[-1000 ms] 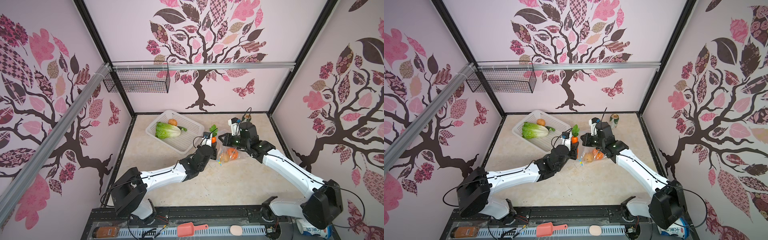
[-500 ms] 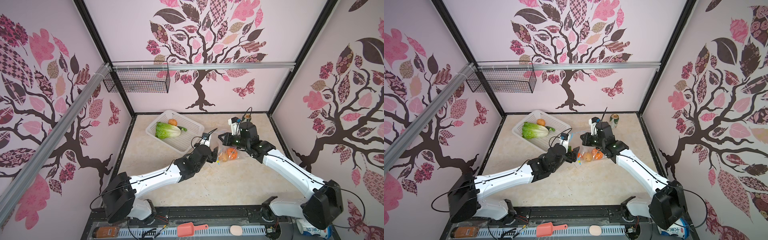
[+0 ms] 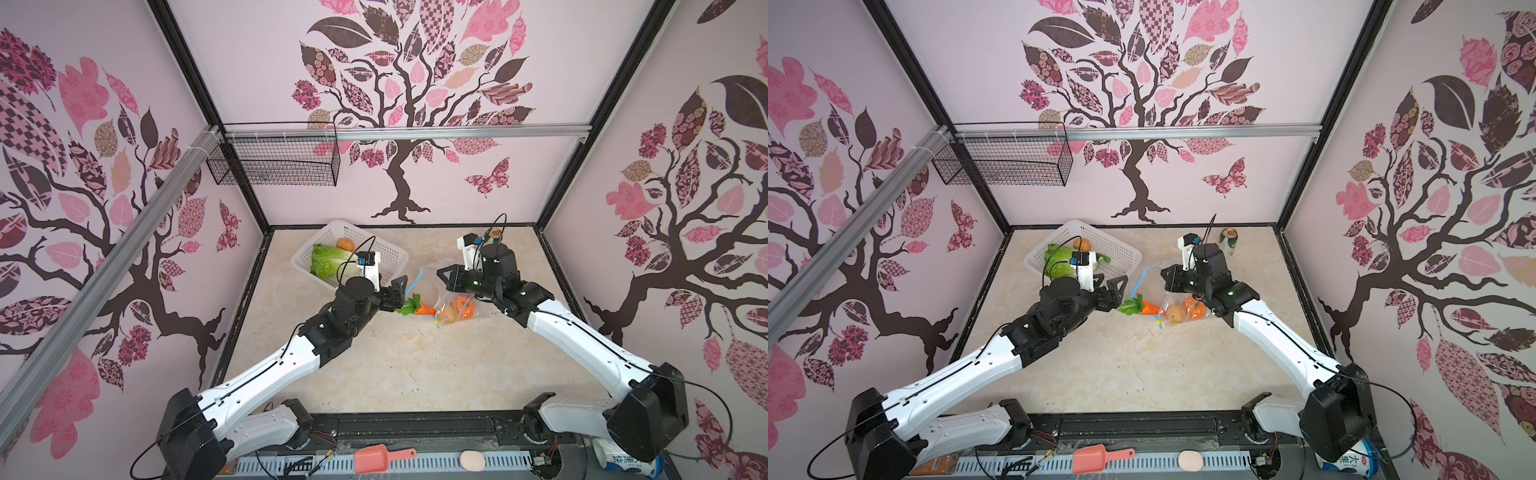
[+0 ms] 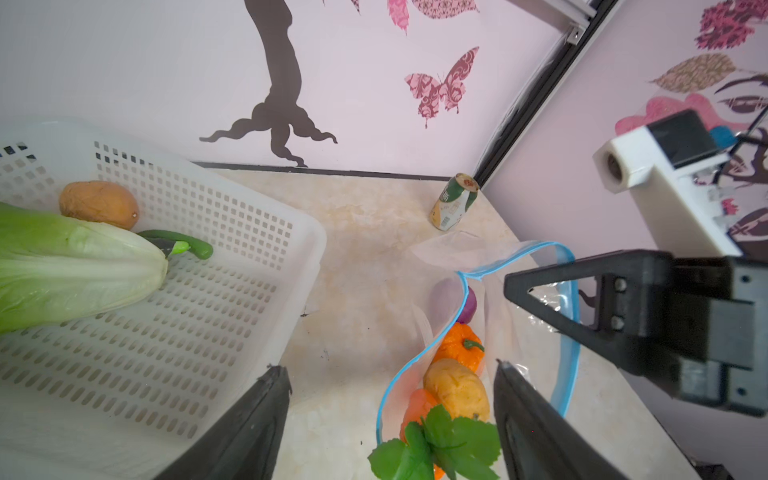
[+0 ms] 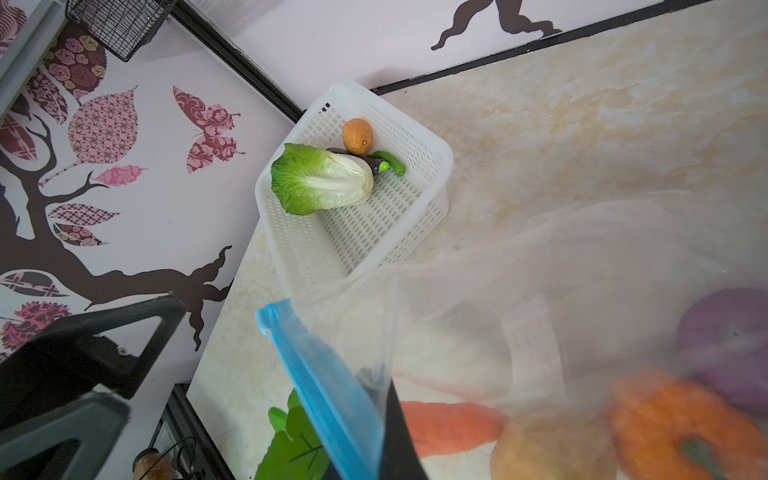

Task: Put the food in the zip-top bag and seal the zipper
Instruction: 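Lower the carrot into the bag and open the left gripper, then move the left gripper to the blue zipper edge near the right gripper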

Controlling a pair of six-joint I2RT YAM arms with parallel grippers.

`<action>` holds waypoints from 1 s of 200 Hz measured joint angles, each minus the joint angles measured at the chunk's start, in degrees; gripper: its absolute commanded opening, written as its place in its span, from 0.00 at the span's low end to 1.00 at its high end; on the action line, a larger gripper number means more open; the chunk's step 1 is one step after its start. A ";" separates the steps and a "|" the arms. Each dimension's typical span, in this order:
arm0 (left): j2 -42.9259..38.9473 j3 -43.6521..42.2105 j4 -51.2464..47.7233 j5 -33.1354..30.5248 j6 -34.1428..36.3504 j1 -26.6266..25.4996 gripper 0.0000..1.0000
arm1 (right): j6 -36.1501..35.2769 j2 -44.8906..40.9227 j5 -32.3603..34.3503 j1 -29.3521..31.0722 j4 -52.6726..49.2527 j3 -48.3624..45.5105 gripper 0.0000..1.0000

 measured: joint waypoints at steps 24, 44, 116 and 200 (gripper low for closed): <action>3.67 0.22 0.04 8.70 0.96 4.50 0.72 | -1.40 -0.94 -0.72 -0.02 -0.04 0.00 0.00; 7.80 1.75 -0.22 15.26 2.40 7.08 0.69 | -2.29 -1.99 -1.20 0.00 -0.04 -0.04 0.00; 13.42 5.51 -0.50 27.82 4.94 7.41 0.67 | -4.15 -3.52 -1.77 -0.02 -0.20 -1.40 0.00; 7.17 5.51 -1.51 30.58 7.28 7.41 0.70 | -4.46 -3.96 -1.57 0.00 -0.42 -1.42 0.00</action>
